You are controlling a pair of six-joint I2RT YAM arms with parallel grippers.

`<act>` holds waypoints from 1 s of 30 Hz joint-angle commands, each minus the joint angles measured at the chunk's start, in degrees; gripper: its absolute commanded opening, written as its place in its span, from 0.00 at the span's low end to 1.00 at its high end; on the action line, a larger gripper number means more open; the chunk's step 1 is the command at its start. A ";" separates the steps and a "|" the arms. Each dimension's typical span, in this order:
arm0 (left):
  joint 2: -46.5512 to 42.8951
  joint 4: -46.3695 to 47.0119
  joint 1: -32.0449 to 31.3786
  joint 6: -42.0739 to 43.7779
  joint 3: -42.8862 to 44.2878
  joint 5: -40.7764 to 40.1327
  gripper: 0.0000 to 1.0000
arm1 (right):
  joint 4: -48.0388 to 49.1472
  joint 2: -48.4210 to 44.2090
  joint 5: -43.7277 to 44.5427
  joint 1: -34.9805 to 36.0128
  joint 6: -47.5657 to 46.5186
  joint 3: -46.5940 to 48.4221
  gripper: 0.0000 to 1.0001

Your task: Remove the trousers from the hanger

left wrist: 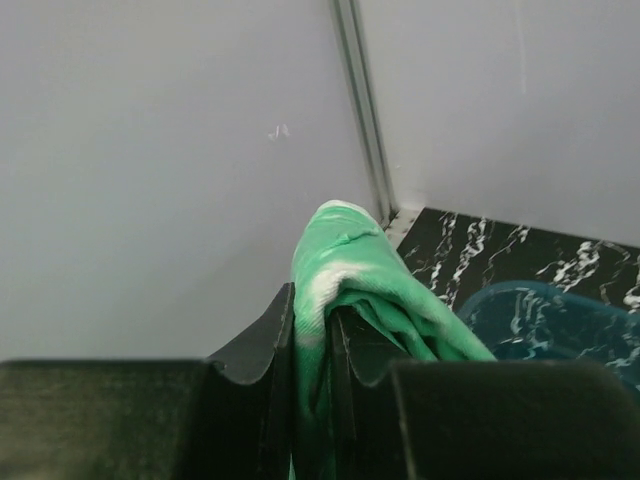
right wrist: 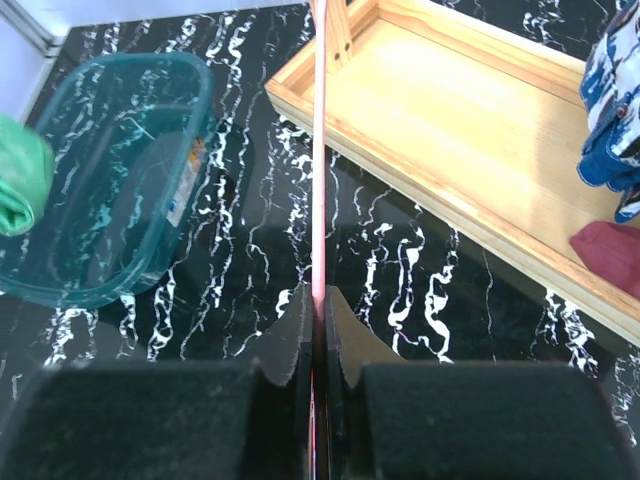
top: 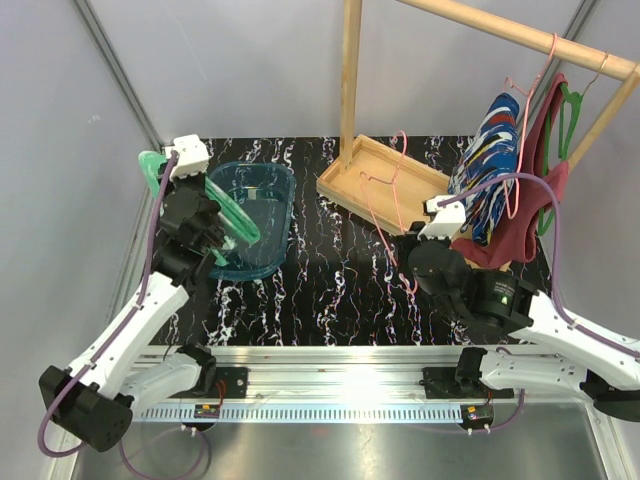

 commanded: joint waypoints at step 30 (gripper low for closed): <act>51.37 -3.45 -3.56 -1.51 19.55 3.48 0.00 | 6.05 -0.52 -8.13 -0.26 -2.81 2.35 0.00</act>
